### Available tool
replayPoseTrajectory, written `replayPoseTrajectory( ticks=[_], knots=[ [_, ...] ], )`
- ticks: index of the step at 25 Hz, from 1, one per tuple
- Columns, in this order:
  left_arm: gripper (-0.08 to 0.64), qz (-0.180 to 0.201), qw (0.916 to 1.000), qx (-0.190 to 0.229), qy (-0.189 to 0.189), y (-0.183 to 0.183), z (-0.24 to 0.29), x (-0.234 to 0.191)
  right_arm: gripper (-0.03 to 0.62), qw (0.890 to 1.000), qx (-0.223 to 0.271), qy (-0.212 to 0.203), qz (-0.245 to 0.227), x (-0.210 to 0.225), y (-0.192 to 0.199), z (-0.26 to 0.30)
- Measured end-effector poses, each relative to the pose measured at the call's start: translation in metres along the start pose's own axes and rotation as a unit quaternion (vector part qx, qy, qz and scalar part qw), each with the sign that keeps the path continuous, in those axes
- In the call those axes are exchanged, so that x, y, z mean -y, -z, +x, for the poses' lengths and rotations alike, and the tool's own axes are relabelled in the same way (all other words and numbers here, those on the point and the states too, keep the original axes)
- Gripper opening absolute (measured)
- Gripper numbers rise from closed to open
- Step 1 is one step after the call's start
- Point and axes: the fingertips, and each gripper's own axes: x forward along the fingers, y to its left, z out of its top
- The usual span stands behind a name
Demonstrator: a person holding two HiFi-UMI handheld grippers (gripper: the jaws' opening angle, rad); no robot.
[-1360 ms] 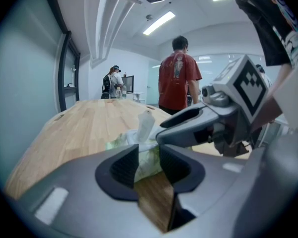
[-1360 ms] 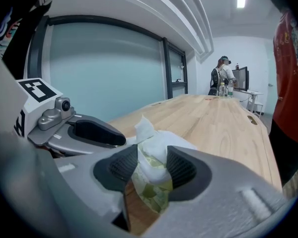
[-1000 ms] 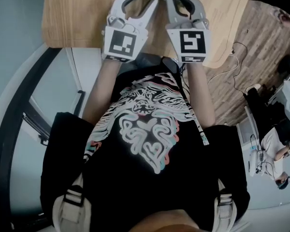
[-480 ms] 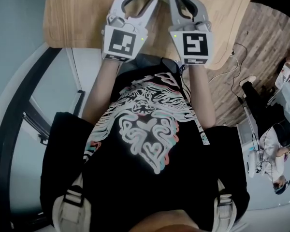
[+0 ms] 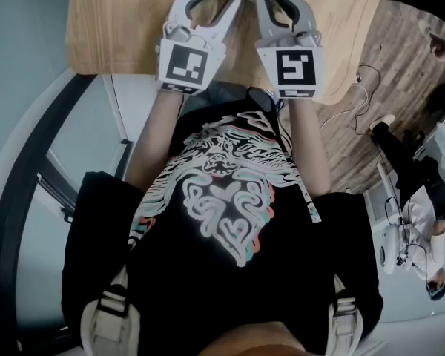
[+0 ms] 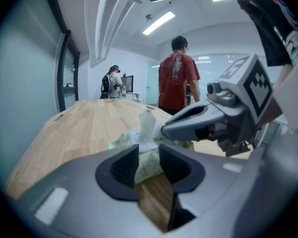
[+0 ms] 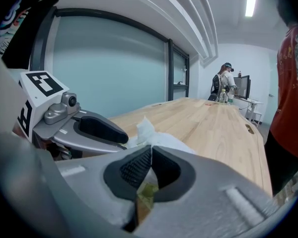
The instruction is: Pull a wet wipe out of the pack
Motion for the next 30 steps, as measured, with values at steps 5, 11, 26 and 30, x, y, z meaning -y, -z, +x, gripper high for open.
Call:
replayPoseTrajectory(
  ticks=[5, 11, 26, 30],
  knots=[
    [0.095, 0.003, 1.0000, 0.005, -0.001, -0.004, -0.002, 0.002, 0.003, 1.000, 0.003, 0.002, 0.001, -0.001, -0.002, -0.003],
    [0.094, 0.003, 0.9997, 0.015, -0.020, -0.009, -0.005, -0.006, 0.003, 1.000, 0.005, 0.003, 0.001, 0.000, -0.002, -0.005],
    [-0.006, 0.008, 0.9986, 0.019, -0.048, -0.014, -0.010, -0.018, 0.003, 1.000, 0.004, 0.007, 0.002, 0.001, -0.004, -0.011],
    [-0.012, 0.007, 0.9989, 0.018, -0.043, -0.017, -0.010, -0.017, 0.003, 1.000, 0.008, 0.006, 0.007, 0.002, -0.007, -0.014]
  ],
)
